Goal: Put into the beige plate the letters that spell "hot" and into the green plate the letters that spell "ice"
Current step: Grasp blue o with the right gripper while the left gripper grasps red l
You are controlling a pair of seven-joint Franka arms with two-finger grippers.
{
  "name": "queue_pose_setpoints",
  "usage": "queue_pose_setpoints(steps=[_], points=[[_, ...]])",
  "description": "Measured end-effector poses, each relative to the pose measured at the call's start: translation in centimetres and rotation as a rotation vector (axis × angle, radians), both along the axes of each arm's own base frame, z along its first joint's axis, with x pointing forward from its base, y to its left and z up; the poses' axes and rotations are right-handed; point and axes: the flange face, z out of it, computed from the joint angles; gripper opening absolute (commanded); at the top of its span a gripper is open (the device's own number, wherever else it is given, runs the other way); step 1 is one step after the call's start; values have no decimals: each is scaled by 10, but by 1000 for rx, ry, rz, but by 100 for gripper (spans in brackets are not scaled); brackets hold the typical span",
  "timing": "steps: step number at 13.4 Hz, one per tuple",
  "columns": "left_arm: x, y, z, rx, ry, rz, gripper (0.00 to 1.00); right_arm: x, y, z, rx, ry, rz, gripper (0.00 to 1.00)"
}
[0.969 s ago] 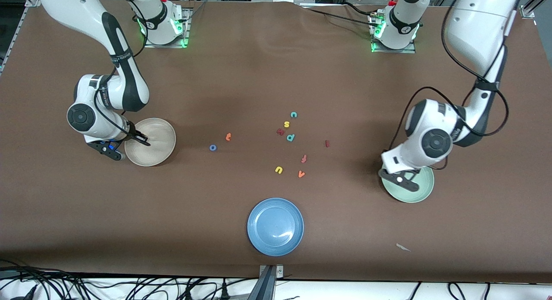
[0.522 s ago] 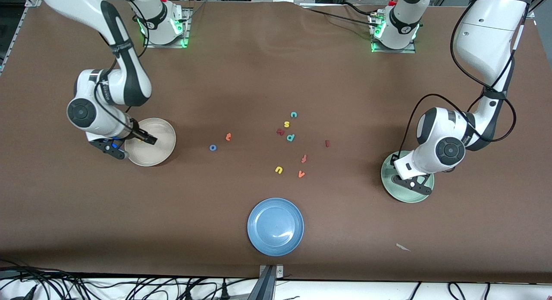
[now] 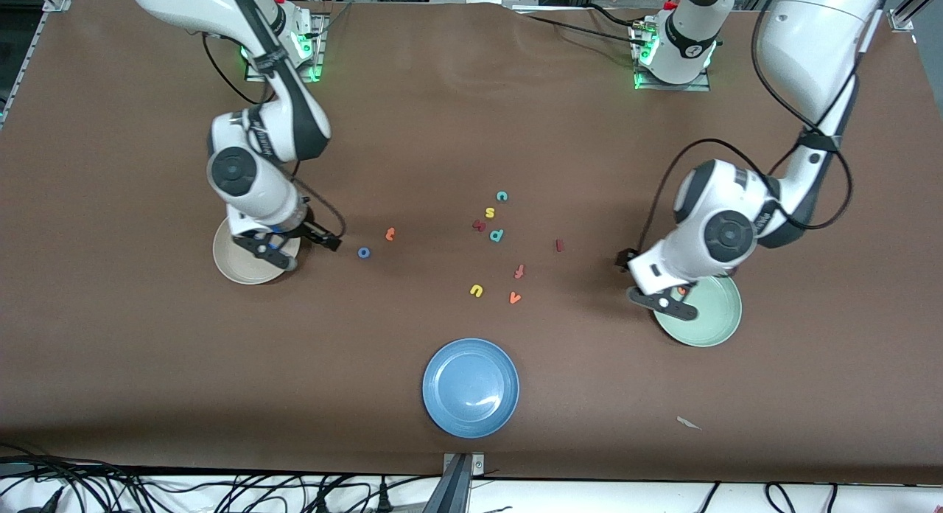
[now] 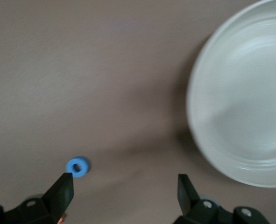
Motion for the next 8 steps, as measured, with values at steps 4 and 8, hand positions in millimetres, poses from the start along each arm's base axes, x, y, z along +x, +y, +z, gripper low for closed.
queue_pose_setpoints(steps=[4, 8], points=[[-43, -87, -14, 14, 50, 129, 61, 3, 45, -26, 2, -21, 186, 95], [-73, -134, -58, 14, 78, 173, 53, 6, 59, -39, -2, -36, 333, 87]])
